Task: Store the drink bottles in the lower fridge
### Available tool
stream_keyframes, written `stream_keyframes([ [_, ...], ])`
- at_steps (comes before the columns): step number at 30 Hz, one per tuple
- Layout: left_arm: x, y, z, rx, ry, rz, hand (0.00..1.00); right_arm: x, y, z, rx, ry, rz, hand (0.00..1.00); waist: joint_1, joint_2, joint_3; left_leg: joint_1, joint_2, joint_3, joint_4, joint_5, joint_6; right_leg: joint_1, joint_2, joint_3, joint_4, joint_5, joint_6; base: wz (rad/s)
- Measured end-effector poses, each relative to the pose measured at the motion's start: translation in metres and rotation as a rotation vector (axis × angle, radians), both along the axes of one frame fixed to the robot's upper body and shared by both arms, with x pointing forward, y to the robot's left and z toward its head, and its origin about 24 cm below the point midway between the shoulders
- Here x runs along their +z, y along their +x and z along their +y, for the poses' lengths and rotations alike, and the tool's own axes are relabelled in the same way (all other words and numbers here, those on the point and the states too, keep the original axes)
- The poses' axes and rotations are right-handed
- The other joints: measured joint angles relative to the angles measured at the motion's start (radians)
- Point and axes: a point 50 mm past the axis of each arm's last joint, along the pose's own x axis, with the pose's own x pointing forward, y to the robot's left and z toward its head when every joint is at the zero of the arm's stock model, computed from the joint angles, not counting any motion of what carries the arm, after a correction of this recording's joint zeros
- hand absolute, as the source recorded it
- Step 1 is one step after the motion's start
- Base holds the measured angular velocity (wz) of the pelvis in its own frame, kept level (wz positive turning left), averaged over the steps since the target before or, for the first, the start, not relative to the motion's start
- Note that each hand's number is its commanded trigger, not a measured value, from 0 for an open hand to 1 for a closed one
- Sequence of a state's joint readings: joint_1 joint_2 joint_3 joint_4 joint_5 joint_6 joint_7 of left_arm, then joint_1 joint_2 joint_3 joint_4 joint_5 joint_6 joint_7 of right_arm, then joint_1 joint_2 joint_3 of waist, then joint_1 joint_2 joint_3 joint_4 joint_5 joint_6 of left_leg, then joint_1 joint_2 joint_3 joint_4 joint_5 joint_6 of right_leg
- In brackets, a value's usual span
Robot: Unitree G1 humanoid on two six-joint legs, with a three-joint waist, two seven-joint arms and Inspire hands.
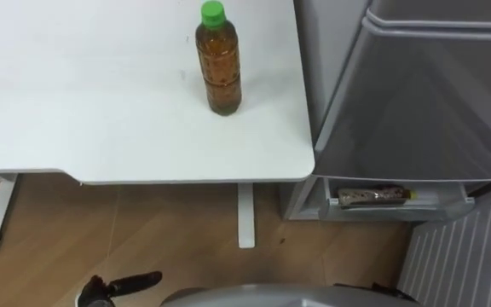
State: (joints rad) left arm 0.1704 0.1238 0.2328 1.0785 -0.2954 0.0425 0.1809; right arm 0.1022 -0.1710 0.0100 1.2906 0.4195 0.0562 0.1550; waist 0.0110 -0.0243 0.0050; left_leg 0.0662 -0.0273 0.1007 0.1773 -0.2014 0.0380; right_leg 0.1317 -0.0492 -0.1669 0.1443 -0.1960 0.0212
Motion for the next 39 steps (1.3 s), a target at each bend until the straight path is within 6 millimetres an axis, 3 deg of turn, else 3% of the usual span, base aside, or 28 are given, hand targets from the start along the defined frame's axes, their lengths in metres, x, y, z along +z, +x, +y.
stream_keyframes([
  [6,0.003,0.002,0.003,0.109,0.046,-0.017,0.00,0.000,-0.002,0.000,0.007,-0.001,0.004,0.00,0.009,0.000,0.0004,-0.004,0.009,-0.001,0.016,-0.009,0.001,0.009,0.001,-0.001,0.009,0.000,0.000,0.00],
  [11,0.017,0.026,0.017,0.283,0.132,-0.162,0.00,0.000,-0.002,0.000,0.007,-0.005,0.005,0.00,0.013,0.001,-0.0005,0.001,0.009,-0.012,0.030,-0.015,0.001,0.026,0.001,-0.009,0.009,0.000,0.000,0.06],
  [18,0.034,0.047,0.026,0.324,0.228,-0.251,0.00,0.000,0.001,0.000,0.040,-0.019,0.001,0.00,0.027,0.003,-0.0018,0.009,0.010,-0.012,0.030,-0.015,0.001,0.026,0.002,-0.012,0.009,0.000,0.000,0.00],
  [27,0.062,0.078,0.034,0.378,0.366,-0.398,0.00,0.001,0.003,0.000,0.067,-0.030,-0.019,0.00,0.016,0.005,-0.0093,0.009,0.009,-0.022,0.027,-0.015,0.001,0.027,0.001,-0.030,0.009,0.000,0.000,0.02],
  [33,0.092,0.102,0.036,0.394,0.427,-0.563,0.00,0.001,-0.002,0.000,0.074,-0.036,-0.029,0.00,0.022,0.004,-0.0090,0.015,0.001,-0.025,0.027,-0.015,0.001,0.029,0.000,-0.030,0.007,0.000,0.000,0.00],
  [35,0.105,0.110,0.037,0.354,0.492,-0.610,0.00,0.001,-0.001,-0.001,0.074,-0.040,-0.046,0.00,0.024,0.007,-0.0086,0.015,0.001,-0.024,0.026,-0.015,0.001,0.028,0.001,-0.026,0.006,0.000,0.000,0.00],
  [39,0.113,0.112,0.038,0.270,0.590,-0.608,0.00,0.002,-0.003,-0.001,0.074,-0.041,-0.050,0.00,0.024,0.008,-0.0070,0.011,0.001,-0.025,0.028,-0.015,0.001,0.025,0.001,-0.026,0.006,0.000,0.000,0.01],
])
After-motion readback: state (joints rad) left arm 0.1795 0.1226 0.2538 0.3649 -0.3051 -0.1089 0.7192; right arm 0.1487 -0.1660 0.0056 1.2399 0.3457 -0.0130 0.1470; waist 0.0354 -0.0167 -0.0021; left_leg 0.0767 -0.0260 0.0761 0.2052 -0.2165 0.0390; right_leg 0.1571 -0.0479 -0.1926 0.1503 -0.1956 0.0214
